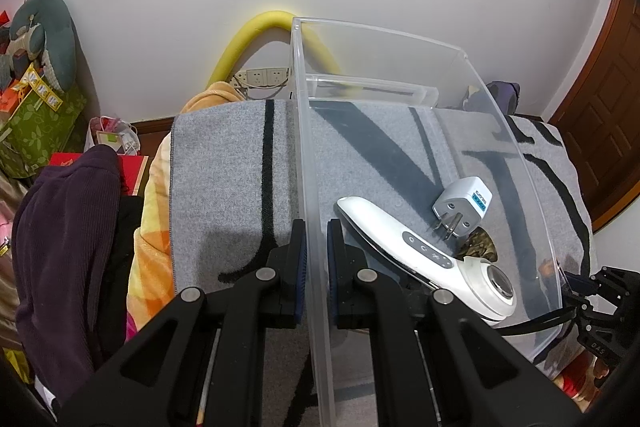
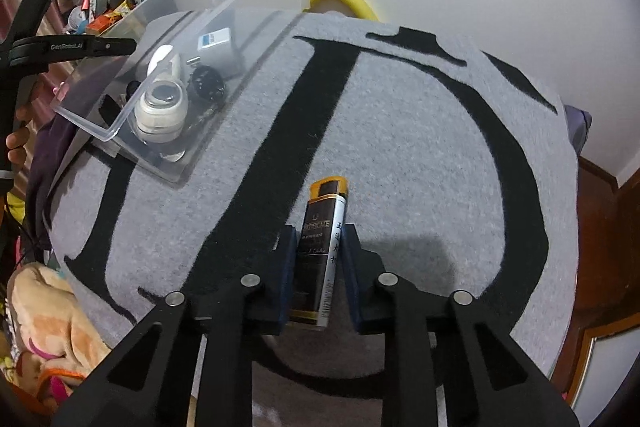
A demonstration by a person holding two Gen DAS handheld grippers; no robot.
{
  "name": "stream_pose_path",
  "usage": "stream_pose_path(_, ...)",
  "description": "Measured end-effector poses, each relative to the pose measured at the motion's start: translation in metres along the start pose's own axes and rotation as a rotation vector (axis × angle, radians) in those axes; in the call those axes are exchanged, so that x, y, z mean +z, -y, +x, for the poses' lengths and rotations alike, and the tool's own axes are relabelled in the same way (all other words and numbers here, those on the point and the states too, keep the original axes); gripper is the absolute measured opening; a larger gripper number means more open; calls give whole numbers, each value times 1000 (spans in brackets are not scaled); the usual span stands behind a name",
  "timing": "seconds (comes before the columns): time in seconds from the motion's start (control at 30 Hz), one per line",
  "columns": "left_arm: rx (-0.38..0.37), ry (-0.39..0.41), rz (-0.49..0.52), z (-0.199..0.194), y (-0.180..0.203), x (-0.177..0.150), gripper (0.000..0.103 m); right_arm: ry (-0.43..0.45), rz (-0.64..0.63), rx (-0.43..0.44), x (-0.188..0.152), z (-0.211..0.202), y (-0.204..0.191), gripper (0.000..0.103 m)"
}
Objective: Organize rigid objects
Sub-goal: 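Grasp the black-and-gold tube with the right tool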
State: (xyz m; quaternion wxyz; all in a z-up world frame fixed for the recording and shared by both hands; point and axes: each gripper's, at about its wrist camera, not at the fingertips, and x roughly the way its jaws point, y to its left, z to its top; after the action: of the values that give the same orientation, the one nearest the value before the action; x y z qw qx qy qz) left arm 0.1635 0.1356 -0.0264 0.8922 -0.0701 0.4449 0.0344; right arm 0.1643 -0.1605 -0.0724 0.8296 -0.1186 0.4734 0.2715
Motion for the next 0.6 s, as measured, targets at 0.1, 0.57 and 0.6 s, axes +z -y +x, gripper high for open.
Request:
stream_pose_path(0.1,-2,1,-2,0,0,0,7,15,4,-2,3,-1,0,18)
stream_pose_path(0.57,-4,0,-2,1,0,1,7,207,-1,3,53,-60,-4,18)
stream_pose_path(0.6,-5,0,-2,1,0,1,7,229,-10,7,61,-65,-8,18)
